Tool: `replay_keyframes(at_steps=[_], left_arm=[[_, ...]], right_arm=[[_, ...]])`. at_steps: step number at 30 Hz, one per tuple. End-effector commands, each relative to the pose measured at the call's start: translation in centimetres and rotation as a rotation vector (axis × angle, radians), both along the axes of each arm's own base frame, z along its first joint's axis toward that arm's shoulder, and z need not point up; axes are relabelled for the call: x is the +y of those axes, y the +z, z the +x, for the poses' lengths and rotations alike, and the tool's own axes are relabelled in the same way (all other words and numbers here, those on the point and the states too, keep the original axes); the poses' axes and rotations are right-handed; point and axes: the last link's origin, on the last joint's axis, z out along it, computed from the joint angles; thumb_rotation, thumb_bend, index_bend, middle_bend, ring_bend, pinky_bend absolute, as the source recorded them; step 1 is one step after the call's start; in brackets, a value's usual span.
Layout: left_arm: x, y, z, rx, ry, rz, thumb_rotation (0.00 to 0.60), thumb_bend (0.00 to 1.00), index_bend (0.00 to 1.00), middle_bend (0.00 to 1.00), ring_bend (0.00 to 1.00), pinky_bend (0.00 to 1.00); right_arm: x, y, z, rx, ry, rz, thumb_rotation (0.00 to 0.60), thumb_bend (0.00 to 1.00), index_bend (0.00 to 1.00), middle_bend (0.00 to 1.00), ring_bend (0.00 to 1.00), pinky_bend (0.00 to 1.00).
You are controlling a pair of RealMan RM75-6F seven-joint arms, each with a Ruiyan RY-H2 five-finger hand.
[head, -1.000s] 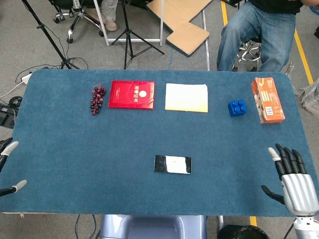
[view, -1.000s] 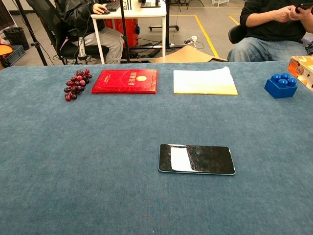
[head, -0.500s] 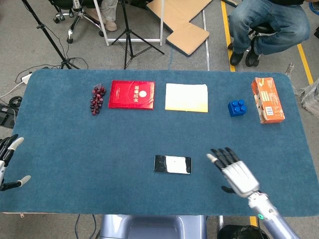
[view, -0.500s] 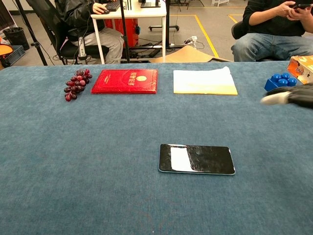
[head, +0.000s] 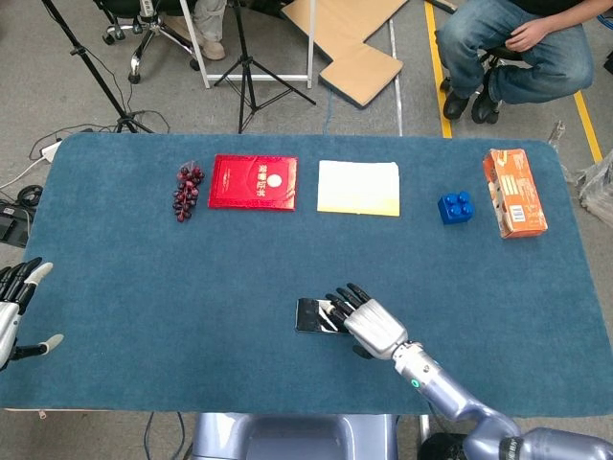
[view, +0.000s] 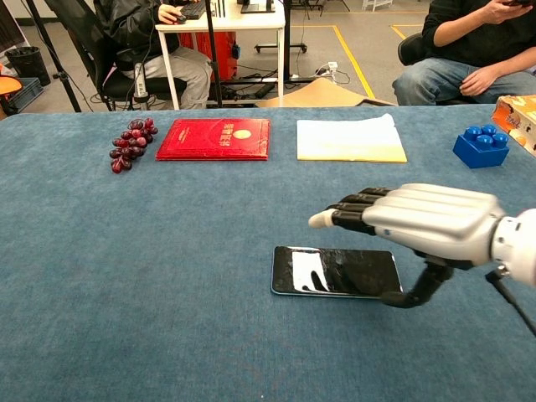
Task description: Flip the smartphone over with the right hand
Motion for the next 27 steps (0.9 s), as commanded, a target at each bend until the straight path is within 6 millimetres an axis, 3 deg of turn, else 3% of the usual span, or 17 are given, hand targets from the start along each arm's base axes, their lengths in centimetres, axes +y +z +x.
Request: replay_keyframes(at_steps=[1, 27], left_arm=[[0.1, -0.1, -0.1, 0.002, 0.004, -0.001, 0.600, 0.00, 0.00, 0.00, 0.00, 0.00], [0.7, -0.7, -0.2, 0.017, 0.023, -0.016, 0.600, 0.00, 0.00, 0.00, 0.00, 0.00]], right_arm=[[-1.0, -1.3, 0.8, 0.013, 0.006, -0.011, 0.600, 0.20, 0.08, 0.09, 0.00, 0.03], [-1.2, -5.6, 0.9, 0.053, 0.009, -0.029, 0.600, 0.20, 0.10, 0.12, 0.00, 0.06]])
